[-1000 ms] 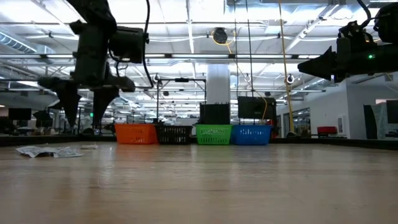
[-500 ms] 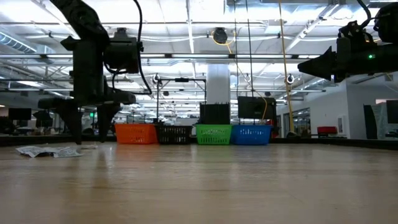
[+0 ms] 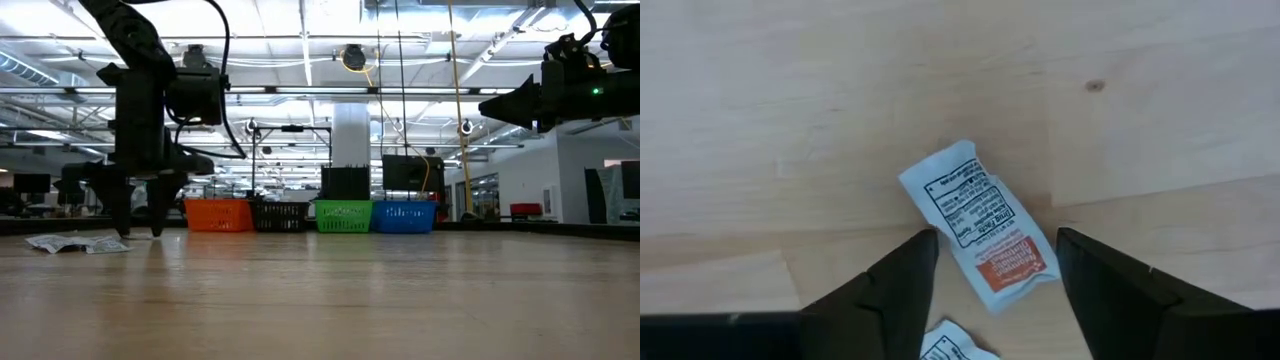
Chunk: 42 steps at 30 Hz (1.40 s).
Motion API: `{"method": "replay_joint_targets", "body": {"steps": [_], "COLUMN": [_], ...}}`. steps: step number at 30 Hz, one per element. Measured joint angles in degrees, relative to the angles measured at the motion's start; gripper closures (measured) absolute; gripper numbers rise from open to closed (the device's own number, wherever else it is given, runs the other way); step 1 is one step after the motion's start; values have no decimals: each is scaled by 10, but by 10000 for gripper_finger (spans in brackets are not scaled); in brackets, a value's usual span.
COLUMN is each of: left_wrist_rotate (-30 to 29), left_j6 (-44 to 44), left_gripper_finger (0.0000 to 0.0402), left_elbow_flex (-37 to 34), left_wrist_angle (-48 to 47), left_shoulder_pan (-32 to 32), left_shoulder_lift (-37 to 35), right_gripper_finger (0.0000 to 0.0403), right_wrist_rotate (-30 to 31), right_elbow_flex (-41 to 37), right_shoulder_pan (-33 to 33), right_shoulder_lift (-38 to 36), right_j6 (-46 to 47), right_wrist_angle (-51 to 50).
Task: Pick & Place First Aid Supplies
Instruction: Put the red packet into the orange bin
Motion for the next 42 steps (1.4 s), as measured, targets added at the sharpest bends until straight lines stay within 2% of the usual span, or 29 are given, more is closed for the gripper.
{"method": "replay_joint_targets", "body": {"steps": [4,15,20,30,37,42], "left_wrist_rotate": [3,2,36,39,42,42], "left_j6": [7,28,36,81,79,115], "left_gripper_finger": [229,389,391,397,398,398], "left_elbow_flex": [0,-3,9,91,122,156], "left_wrist_angle": [-4,-30,-80,-184,-215,-218], "left_shoulder_pan": [0,1,5,11,29,87], "left_shoulder_lift": [0,-16,-46,-113,-119,-89], "right_gripper_finger": [264,264,264,264,264,264], "right_wrist_rotate": [0,0,0,0,0,0], "right_elbow_flex": [0,0,0,0,0,0], "right_shoulder_pan": [0,0,0,0,0,0], "right_shoulder_lift": [0,0,0,0,0,0], "right_j6": [0,0,0,0,0,0], "right_wrist_angle": [0,0,0,0,0,0]}}
